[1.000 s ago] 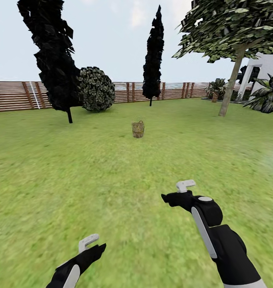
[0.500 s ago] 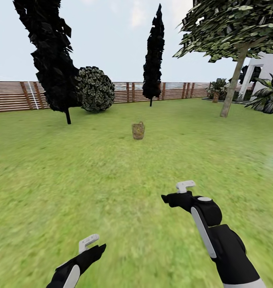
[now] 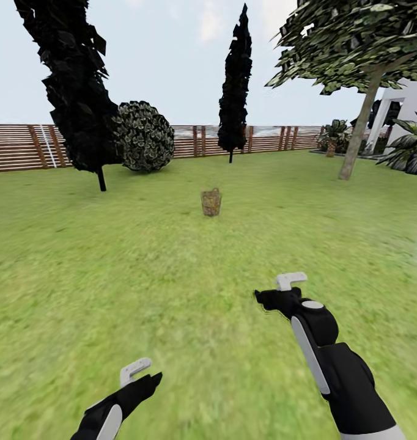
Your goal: Take the three Easter eggs out of the wicker basket on the lawn in the garden, then place them on the lawn next to a single tree (choose any tree) so that all three eggs are next to the same tree and none are left in the basket.
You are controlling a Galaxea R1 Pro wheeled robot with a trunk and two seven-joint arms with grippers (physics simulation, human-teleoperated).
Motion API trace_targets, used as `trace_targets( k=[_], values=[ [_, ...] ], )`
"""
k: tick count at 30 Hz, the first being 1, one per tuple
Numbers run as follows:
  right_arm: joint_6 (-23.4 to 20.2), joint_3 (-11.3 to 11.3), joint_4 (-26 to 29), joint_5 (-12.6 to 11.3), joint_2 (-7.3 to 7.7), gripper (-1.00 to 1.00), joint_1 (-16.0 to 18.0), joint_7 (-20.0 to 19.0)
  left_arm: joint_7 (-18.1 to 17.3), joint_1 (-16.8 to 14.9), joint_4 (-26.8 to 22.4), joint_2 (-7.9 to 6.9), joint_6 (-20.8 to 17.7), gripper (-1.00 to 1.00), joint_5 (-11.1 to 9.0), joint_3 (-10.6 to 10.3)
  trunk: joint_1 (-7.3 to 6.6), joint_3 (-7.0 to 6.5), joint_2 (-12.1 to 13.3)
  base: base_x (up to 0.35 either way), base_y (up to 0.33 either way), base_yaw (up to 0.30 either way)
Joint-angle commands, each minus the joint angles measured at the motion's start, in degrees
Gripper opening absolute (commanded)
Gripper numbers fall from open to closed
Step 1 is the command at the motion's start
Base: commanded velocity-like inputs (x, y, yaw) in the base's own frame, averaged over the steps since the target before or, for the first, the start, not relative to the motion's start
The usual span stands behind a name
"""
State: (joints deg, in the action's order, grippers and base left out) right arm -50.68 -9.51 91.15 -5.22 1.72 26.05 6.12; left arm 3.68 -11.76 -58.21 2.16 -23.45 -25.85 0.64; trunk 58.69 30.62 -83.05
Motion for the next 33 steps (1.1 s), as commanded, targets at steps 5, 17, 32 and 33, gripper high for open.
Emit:
trace_targets(
  k=[5, 17, 32, 33],
  values=[
    [1.5, -0.6, 0.0, -0.8, 0.0, 1.0, 0.0, 4.6, 0.4, 0.0, -0.1, 0.04, -0.3, 1.0, -0.6, 0.1, 0.03, 0.06, 0.0, 0.33, 0.0, 0.0],
    [3.8, -0.7, -2.5, -0.8, 0.03, 1.0, -0.3, 5.1, 0.5, 0.0, -0.1, 0.04, -0.3, 1.0, -0.6, 0.1, 0.03, 0.06, 0.0, 0.33, 0.0, 0.0],
    [3.3, -0.8, -2.1, -1.1, 0.03, 1.0, -0.4, 5.3, 0.9, 0.0, -0.1, -0.12, -0.1, 1.0, -0.6, 0.7, 0.03, 0.06, 0.0, 0.33, 0.0, 0.0],
    [3.3, -0.8, -2.1, -1.1, 0.03, 1.0, -0.4, 5.3, 0.9, 0.0, -0.1, -0.12, 0.0, 1.0, -0.6, 0.7, 0.03, 0.06, 0.0, 0.329, 0.0, 0.0]
  ],
)
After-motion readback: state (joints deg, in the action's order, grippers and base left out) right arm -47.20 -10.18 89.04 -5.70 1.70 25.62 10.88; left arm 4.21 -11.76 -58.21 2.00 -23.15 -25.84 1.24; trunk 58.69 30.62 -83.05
